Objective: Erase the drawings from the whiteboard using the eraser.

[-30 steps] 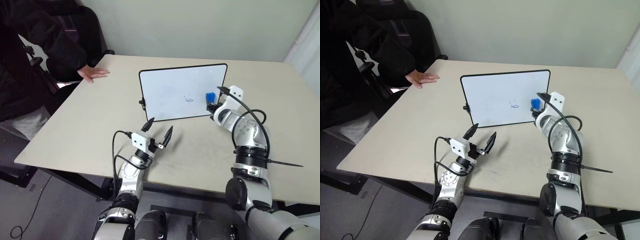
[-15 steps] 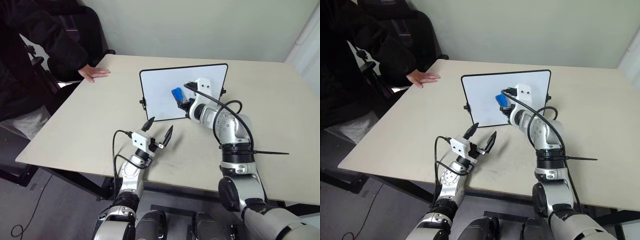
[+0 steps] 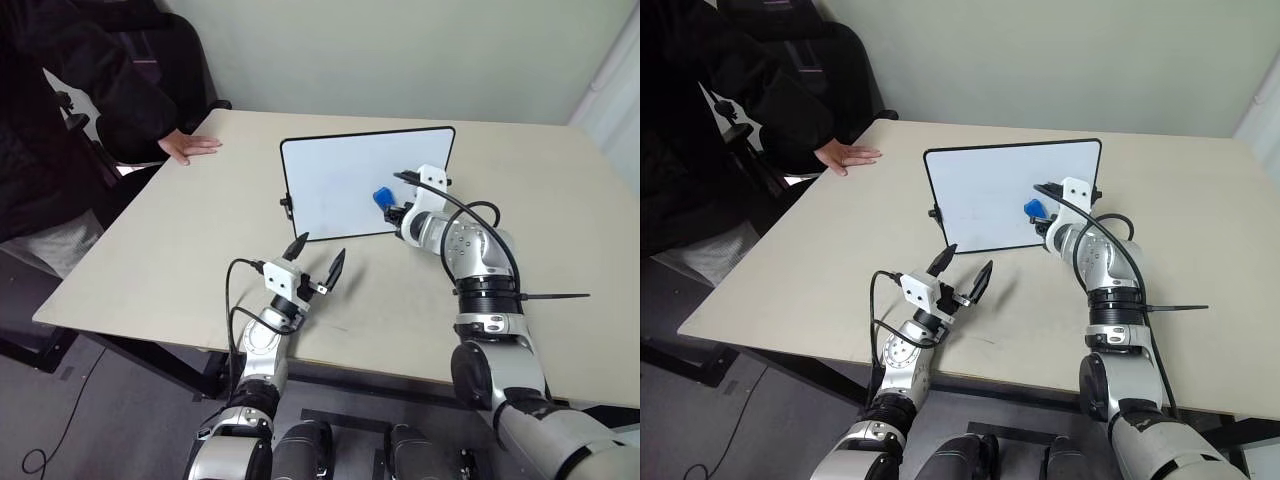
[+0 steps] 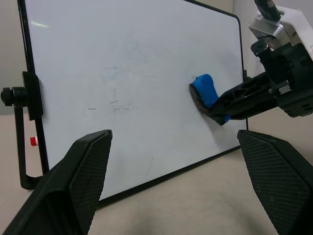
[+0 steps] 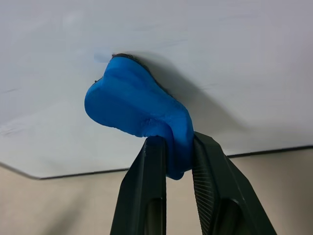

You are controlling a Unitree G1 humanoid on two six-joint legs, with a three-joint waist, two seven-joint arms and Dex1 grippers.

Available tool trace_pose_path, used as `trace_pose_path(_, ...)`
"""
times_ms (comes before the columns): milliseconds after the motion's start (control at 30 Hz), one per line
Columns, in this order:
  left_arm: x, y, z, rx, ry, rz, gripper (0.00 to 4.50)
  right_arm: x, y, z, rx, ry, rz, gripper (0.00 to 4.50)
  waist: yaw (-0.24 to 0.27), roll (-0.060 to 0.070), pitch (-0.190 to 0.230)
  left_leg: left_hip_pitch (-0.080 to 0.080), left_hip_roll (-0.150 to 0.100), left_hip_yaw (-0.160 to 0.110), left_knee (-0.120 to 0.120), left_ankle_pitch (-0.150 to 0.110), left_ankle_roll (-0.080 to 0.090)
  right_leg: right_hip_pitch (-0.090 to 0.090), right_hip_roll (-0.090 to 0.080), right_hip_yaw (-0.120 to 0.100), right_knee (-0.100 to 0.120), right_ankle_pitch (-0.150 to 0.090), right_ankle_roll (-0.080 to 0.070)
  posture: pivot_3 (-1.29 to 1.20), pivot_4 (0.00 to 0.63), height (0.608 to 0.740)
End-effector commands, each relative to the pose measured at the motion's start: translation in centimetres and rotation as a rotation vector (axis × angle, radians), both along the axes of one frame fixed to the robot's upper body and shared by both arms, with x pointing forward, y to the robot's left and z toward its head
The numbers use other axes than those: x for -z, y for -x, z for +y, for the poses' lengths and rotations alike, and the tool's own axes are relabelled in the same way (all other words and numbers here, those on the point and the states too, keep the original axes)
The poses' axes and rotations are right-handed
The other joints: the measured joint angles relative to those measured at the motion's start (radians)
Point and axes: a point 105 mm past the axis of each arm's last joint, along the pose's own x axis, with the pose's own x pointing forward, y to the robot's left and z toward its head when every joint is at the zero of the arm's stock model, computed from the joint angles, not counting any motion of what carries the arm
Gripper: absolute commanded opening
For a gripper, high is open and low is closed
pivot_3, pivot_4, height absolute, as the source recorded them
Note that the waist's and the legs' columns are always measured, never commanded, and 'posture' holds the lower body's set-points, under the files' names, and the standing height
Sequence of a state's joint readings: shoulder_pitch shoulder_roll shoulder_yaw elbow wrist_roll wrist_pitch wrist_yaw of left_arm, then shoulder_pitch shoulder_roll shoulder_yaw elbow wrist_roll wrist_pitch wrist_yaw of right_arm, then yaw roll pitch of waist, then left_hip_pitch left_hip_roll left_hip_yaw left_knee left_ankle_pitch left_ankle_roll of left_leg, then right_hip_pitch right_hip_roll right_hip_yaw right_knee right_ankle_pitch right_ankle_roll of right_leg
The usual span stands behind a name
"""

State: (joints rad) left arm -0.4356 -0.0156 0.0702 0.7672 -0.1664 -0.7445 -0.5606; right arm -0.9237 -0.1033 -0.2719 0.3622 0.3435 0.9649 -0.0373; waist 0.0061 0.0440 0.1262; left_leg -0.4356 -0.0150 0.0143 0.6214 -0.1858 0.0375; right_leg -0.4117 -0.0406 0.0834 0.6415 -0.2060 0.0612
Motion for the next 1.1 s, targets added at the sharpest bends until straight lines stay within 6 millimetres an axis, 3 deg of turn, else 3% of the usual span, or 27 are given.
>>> trace_pose_path(33,2.2,0.5,-0.5,0.009,0.011,0.082,4.5,-1.9,-0.6,-1.7,0.072,0.04,-0.07,0.57,0.0,0.0,0.0,0.0,0.0,0.0,0.0,0.0,0.0,0.0,0.0,0.0,0.0,0.0,0.0,0.0,0.15,0.74)
trace_pose_path(133,2.2,0.5,-0.5,0.009,0.014,0.083,4.5,-1.7,-0.5,-1.3,0.05,0.129,-0.088,0.57,-0.001,0.0,0.0,0.0,0.0,0.0,0.0,0.0,0.0,0.0,0.0,0.0,0.0,0.0,0.0,0.0,0.15,0.74)
trace_pose_path(433,2.1,0.5,-0.5,0.008,0.013,0.077,4.5,-2.7,0.9,5.2,-0.193,0.1,-0.131,0.57,-0.005,0.0,0.0,0.0,0.0,0.0,0.0,0.0,0.0,-0.002,0.0,0.0,0.0,0.0,0.0,0.0,0.15,0.74)
trace_pose_path(600,2.0,0.4,-0.4,0.002,0.012,0.073,4.5,-3.2,1.5,7.0,-0.256,0.1,-0.152,0.57,0.001,0.0,0.0,0.0,-0.001,0.0,-0.004,0.0,0.0,-0.002,0.0,0.0,0.0,0.0,0.0,0.0,0.15,0.74)
trace_pose_path(700,1.9,0.4,-0.3,-0.001,0.011,0.071,4.5,-3.2,1.2,6.6,-0.238,0.099,-0.149,0.57,0.003,0.0,0.0,0.0,-0.002,0.0,-0.005,0.0,0.0,-0.002,-0.001,0.0,0.0,0.0,0.0,0.0,0.15,0.74)
trace_pose_path(1100,1.8,0.5,-0.3,-0.002,0.01,0.065,4.5,-2.3,-0.6,0.6,-0.006,0.11,-0.103,0.57,0.002,0.0,0.0,0.0,-0.002,-0.001,-0.006,0.0,0.0,-0.002,-0.001,0.0,0.0,0.001,-0.002,0.0,0.15,0.74)
